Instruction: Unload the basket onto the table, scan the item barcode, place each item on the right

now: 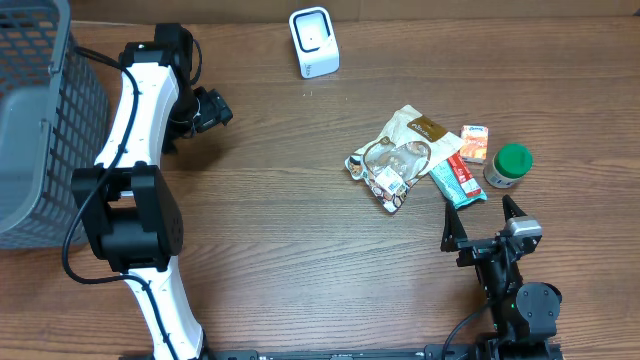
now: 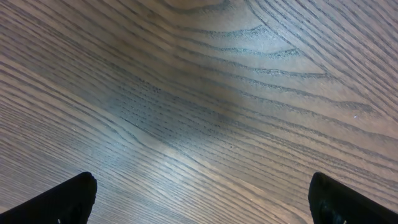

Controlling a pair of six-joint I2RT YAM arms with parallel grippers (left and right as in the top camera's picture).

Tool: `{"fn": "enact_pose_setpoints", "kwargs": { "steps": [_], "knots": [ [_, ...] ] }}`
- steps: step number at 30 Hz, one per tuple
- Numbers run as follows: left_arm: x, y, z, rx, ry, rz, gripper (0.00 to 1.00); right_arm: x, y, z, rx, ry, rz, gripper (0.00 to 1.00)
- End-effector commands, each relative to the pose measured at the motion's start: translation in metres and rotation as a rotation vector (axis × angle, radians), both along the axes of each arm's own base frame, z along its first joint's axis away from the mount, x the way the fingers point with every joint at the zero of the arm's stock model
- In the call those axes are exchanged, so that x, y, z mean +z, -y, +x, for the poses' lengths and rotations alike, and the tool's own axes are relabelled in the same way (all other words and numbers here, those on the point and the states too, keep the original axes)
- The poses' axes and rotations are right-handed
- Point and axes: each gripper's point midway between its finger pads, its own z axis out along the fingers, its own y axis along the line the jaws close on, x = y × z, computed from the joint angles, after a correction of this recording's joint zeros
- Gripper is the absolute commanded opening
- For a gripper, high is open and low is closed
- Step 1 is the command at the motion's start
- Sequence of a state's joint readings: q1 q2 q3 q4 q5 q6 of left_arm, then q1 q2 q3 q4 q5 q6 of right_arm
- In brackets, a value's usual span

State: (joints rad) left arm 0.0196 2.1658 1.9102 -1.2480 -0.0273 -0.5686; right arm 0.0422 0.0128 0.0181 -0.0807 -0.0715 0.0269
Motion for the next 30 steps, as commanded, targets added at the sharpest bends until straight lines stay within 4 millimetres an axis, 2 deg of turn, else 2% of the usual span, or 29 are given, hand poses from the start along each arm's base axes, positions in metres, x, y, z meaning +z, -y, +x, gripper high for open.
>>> {"fn": "enact_pose_setpoints", "kwargs": {
  "steps": [1,10,12,14,17,22,27,30],
  "knots": [
    [0.011,0.002,0.004,-0.019,0.031,0.008,1.0,-0.002,-0.002,0.0,0.006,0.002,0.007,1.0],
    [0.011,0.002,0.004,-0.019,0.03,0.008,1.0,-0.002,-0.002,0.0,0.006,0.002,0.007,1.0],
    [0.018,0.002,0.005,-0.018,0.049,0.008,1.0,-0.002,-0.002,0.0,0.006,0.002,0.007,1.0],
    [0.034,0.003,0.005,-0.02,0.087,0.009,1.0,-0.002,-0.002,0.0,0.006,0.002,0.007,1.0],
    [0.075,0.005,0.003,-0.025,0.184,0.01,1.0,-0.002,-0.002,0.0,0.006,0.002,0.007,1.0],
    [0.167,0.005,-0.018,-0.024,0.408,0.014,1.0,-0.002,-0.002,0.0,0.006,0.002,0.007,1.0],
    [0.264,0.006,-0.065,-0.023,0.664,0.019,1.0,-0.002,-0.002,0.0,0.006,0.002,0.007,1.0],
    [0.308,0.006,-0.1,-0.022,0.796,0.021,1.0,-0.002,-0.002,0.0,0.006,0.002,0.007,1.0]
  ]
}}
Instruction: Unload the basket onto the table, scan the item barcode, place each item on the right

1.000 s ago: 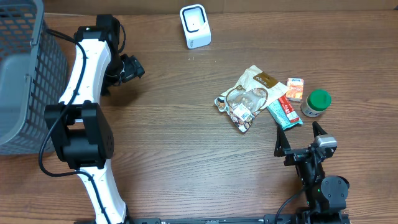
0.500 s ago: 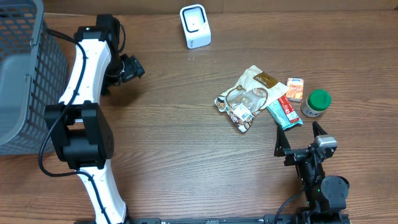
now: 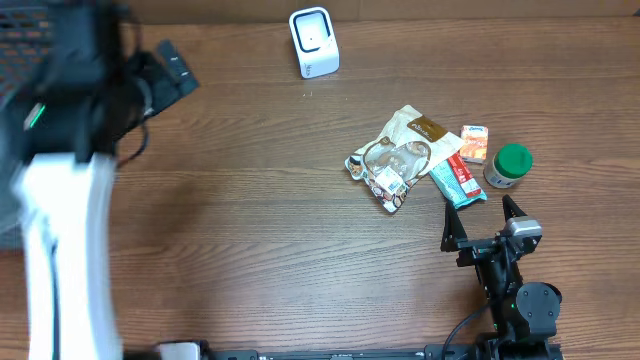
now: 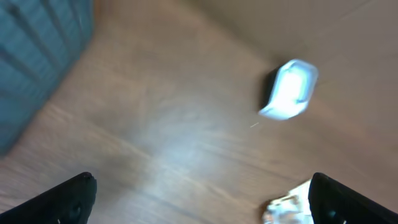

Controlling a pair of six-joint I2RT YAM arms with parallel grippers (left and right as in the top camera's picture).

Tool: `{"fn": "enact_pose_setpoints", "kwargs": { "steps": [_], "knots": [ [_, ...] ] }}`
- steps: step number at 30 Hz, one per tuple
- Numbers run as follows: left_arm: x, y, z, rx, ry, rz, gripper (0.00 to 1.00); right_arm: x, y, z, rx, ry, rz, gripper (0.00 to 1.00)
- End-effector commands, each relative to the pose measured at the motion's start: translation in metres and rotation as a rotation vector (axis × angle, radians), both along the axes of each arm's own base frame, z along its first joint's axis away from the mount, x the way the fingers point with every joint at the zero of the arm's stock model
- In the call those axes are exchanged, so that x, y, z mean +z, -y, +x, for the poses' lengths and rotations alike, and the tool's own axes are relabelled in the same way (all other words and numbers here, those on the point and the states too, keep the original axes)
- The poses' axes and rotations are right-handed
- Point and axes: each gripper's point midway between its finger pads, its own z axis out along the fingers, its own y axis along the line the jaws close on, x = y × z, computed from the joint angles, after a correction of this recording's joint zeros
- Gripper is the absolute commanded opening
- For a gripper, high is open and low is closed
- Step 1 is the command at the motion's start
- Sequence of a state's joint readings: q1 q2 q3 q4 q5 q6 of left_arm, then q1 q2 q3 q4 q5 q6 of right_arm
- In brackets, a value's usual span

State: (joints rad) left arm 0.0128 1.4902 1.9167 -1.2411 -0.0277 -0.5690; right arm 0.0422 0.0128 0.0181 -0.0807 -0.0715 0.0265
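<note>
A white barcode scanner [image 3: 313,42] stands at the back of the wooden table [image 3: 280,230]; in the blurred left wrist view the scanner [image 4: 289,90] is at upper right. The items lie in a cluster at right: a crumpled snack bag [image 3: 400,158], a small orange box [image 3: 474,143], a teal and red bar [image 3: 458,180] and a green-lidded jar [image 3: 510,165]. My left gripper [image 3: 172,72] is raised at the far left, blurred, its fingers [image 4: 68,199] wide apart and empty. My right gripper [image 3: 480,222] rests open just in front of the bar.
A grey mesh basket [image 4: 37,56] sits at the table's left end, largely covered by my left arm [image 3: 65,200] in the overhead view. A corner of the snack bag [image 4: 289,208] shows at the bottom of the left wrist view.
My left arm has lifted and swung; its camera was close over bare wood and now looks from higher up at the scanner, basket and bag. The right arm and the items are unchanged.
</note>
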Motion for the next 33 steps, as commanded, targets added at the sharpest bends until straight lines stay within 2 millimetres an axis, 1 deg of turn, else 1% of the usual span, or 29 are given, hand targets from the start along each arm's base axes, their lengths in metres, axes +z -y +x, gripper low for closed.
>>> {"fn": "enact_pose_setpoints", "kwargs": {
  "steps": [1,3,4,5,8,9,12,15,17,20,25,29,31,33],
  "knots": [
    [0.048,0.002,-0.039,-0.012,0.143,0.014,1.0,-0.002,-0.002,0.0,0.006,0.002,0.008,1.0],
    [0.071,0.002,-0.063,-0.011,0.22,0.015,1.0,-0.002,-0.002,0.0,0.006,0.002,0.008,1.0],
    [0.077,0.002,-0.07,-0.011,0.238,0.015,1.0,-0.002,-0.002,0.0,0.006,0.002,0.008,1.0],
    [0.084,0.002,-0.081,-0.011,0.264,0.015,0.99,-0.002,-0.002,0.0,0.006,0.002,0.008,1.0],
    [0.099,0.002,-0.101,-0.01,0.323,0.016,1.0,-0.002,-0.002,0.0,0.006,0.002,0.008,1.0],
    [0.102,0.002,-0.106,-0.01,0.335,0.016,1.0,-0.002,-0.002,0.0,0.006,0.002,0.008,1.0],
    [0.105,0.002,-0.111,-0.01,0.347,0.016,1.0,-0.002,-0.002,0.0,0.006,0.002,0.008,1.0],
    [0.106,0.002,-0.122,-0.01,0.354,0.016,1.0,-0.002,-0.002,0.0,0.006,0.002,0.008,1.0],
    [0.101,0.002,-0.128,-0.01,0.344,0.022,1.0,-0.002,-0.002,0.0,0.006,0.002,0.008,1.0],
    [0.086,0.002,-0.142,-0.011,0.306,0.021,1.0,-0.002,-0.002,0.0,0.006,0.002,0.008,1.0],
    [0.056,0.002,-0.169,-0.01,0.253,0.021,1.0,-0.002,-0.002,0.0,0.006,0.002,0.008,1.0],
    [0.024,0.003,-0.188,0.001,0.223,0.001,1.0,-0.002,-0.002,0.0,0.006,0.002,0.008,1.0],
    [0.011,0.002,-0.194,0.017,0.232,-0.012,1.0,-0.002,-0.002,0.0,0.006,0.002,0.008,1.0],
    [0.008,-0.001,-0.194,0.033,0.289,-0.003,1.0,-0.002,-0.002,0.0,0.006,0.002,0.008,1.0]
  ]
}}
